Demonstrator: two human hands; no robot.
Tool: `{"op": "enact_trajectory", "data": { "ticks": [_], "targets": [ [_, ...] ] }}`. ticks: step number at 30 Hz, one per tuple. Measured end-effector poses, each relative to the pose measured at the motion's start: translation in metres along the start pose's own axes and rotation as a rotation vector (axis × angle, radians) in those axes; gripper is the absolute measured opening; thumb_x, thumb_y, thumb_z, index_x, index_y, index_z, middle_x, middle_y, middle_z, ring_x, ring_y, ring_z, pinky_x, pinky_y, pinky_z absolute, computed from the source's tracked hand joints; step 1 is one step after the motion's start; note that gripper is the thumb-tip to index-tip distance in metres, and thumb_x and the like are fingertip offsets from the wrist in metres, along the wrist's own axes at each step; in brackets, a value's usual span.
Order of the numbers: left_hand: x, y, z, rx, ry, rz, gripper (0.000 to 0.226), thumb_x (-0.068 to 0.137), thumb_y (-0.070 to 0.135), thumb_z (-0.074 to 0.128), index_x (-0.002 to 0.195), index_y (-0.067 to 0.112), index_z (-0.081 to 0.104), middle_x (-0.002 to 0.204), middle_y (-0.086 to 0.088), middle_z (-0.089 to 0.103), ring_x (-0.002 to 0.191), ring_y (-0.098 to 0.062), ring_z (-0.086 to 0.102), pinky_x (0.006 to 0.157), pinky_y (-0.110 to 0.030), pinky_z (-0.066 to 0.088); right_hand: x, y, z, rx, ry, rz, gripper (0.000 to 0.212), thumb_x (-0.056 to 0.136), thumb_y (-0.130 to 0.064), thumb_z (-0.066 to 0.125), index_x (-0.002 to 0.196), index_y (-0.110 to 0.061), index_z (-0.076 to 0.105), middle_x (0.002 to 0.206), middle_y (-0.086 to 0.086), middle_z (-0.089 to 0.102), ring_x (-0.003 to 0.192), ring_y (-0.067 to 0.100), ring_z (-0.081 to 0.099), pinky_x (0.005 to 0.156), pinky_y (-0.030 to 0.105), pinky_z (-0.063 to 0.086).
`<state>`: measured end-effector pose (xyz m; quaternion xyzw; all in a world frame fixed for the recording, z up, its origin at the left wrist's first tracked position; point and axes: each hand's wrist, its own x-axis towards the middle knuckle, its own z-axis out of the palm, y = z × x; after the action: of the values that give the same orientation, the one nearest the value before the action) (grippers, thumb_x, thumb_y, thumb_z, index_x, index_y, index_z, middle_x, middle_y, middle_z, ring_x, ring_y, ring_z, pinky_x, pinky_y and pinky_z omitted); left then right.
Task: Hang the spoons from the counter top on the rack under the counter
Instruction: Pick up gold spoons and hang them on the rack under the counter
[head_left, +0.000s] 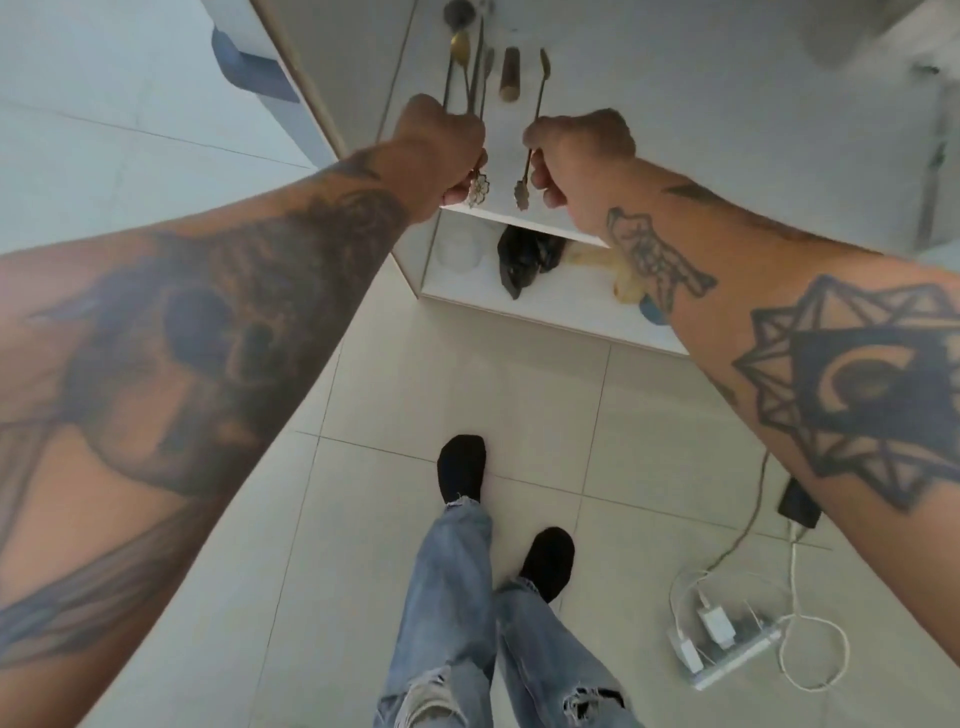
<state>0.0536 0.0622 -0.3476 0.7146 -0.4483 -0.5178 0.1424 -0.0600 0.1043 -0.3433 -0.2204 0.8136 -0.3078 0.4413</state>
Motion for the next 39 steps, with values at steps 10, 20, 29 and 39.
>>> {"op": "enact_trajectory", "data": {
  "ticks": [10, 20, 29, 39],
  "targets": [
    [0.063, -0.001, 0.01, 0.104, 0.105, 0.111, 0.033, 0.094, 0.026, 0.063, 0.121, 0.006, 0.066, 0.115, -0.009, 0.073, 0.098, -0.022, 0.072, 0.054, -0.025, 0.057, 0.054, 0.004, 0.017, 0.014, 0.078, 0.059, 0.014, 0.087, -0.012, 0.062, 0.079, -0.003, 0.068, 0.058, 0.007, 0.063, 0.042, 0.015, 0.056, 0.032, 0.014, 0.037],
    [0.079, 0.004, 0.017, 0.155, 0.198, 0.156, 0.042, 0.085, 0.03, 0.077, 0.116, 0.004, 0.066, 0.108, -0.004, 0.074, 0.096, -0.017, 0.073, 0.08, -0.025, 0.061, 0.072, -0.008, 0.025, -0.096, 0.062, 0.036, 0.024, 0.085, -0.018, 0.061, 0.095, -0.002, 0.076, 0.082, 0.01, 0.077, 0.079, 0.026, 0.076, 0.076, 0.034, 0.061],
    [0.064, 0.005, 0.008, 0.331, 0.209, 0.156, 0.044, 0.086, 0.039, 0.073, 0.116, 0.007, 0.069, 0.11, -0.006, 0.076, 0.101, -0.018, 0.074, 0.091, -0.029, 0.06, 0.049, -0.016, 0.009, -0.129, 0.073, 0.015, 0.017, 0.088, -0.017, 0.061, 0.079, -0.006, 0.071, 0.094, 0.01, 0.079, 0.092, 0.024, 0.076, 0.086, 0.04, 0.062],
    [-0.092, 0.032, -0.028, 0.096, 0.115, 0.066, 0.028, 0.09, 0.017, 0.061, 0.104, -0.004, 0.072, 0.107, -0.022, 0.075, 0.102, -0.037, 0.073, 0.088, -0.046, 0.061, -0.082, -0.044, -0.051, -0.117, 0.002, -0.031, 0.03, 0.09, -0.023, 0.052, 0.073, -0.005, 0.068, 0.097, 0.016, 0.077, 0.096, 0.035, 0.073, 0.091, 0.048, 0.057]
  ]
}}
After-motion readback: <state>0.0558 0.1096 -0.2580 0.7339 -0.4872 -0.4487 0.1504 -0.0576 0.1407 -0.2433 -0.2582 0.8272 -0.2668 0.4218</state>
